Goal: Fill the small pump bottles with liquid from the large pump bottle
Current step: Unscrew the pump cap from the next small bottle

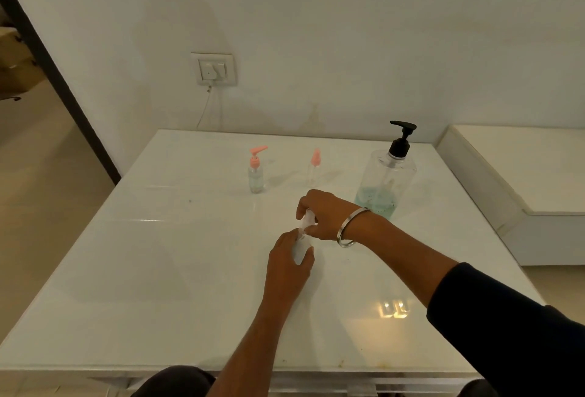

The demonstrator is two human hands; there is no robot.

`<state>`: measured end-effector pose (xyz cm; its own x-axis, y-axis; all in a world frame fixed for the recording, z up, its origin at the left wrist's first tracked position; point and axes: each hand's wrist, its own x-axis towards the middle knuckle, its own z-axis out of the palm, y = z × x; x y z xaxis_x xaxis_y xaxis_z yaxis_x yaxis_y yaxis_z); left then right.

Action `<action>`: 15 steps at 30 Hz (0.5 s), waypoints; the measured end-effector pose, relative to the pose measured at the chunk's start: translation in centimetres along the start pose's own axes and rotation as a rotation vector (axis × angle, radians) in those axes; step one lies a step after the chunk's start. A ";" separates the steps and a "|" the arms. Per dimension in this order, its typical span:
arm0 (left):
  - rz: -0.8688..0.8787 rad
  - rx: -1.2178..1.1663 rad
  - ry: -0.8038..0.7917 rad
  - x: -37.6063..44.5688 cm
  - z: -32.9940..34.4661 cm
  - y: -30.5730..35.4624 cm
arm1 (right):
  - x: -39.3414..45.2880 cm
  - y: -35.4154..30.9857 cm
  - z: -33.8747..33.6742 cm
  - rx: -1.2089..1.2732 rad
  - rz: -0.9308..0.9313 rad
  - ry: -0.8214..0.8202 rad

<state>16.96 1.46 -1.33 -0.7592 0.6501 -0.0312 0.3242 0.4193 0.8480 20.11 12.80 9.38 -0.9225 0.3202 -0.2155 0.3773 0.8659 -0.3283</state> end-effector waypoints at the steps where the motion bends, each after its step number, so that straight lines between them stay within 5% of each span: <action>1: 0.000 -0.009 0.007 0.0 0.1 0.0 | -0.1 0.0 0.0 -0.009 0.023 0.007; 15: 0.008 -0.015 -0.016 -0.1 0.0 0.0 | -0.5 0.7 -0.5 0.168 -0.059 0.177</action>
<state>17.02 1.34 -1.34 -0.7478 0.6631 -0.0329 0.3211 0.4047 0.8562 20.80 13.40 9.71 -0.9376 0.3462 -0.0315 0.3169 0.8141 -0.4867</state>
